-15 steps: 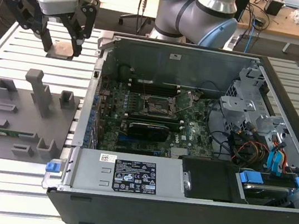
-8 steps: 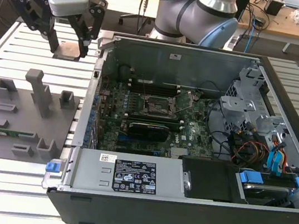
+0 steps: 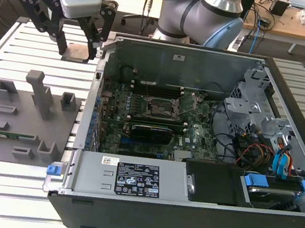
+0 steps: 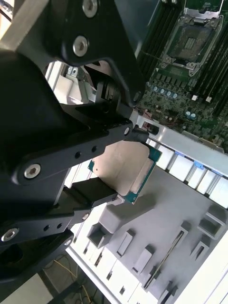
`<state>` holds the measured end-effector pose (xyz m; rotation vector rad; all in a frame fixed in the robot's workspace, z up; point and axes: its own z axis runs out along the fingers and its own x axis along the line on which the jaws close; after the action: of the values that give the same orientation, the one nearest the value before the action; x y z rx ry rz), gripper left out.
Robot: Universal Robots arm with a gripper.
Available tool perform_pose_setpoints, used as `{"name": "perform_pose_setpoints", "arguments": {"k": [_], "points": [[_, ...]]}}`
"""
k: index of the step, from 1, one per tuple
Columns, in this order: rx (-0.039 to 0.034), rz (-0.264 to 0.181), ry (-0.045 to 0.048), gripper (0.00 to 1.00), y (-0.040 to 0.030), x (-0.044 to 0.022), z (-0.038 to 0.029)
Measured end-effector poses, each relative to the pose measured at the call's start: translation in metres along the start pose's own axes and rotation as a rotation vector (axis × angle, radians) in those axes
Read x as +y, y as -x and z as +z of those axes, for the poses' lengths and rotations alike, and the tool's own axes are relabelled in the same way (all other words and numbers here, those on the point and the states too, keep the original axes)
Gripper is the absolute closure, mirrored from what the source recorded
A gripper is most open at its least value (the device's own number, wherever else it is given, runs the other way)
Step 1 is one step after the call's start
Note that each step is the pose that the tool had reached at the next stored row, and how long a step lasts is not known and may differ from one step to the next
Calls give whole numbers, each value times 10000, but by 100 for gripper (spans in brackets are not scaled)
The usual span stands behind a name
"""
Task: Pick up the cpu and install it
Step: 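Pick up the cpu and move it towards the insertion slot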
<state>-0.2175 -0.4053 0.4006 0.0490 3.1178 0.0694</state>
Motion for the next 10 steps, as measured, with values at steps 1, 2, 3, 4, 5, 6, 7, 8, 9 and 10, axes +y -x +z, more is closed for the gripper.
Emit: {"name": "perform_pose_setpoints", "arguments": {"k": [1, 2, 3, 4, 5, 6, 7, 8, 9, 10], "points": [[0, -1, -1, 45, 16, 0, 0], [0, -1, 0, 45, 32, 1, 0], [1, -1, 0, 45, 46, 1, 1], [0, -1, 0, 45, 71, 2, 1], [0, -1, 0, 45, 99, 3, 2], [0, -1, 0, 45, 119, 3, 3], [1, -1, -1, 45, 141, 4, 3], [1, 0, -1, 45, 163, 5, 3], [1, 0, -1, 45, 187, 6, 4], [1, 0, -1, 45, 209, 6, 4]]}}
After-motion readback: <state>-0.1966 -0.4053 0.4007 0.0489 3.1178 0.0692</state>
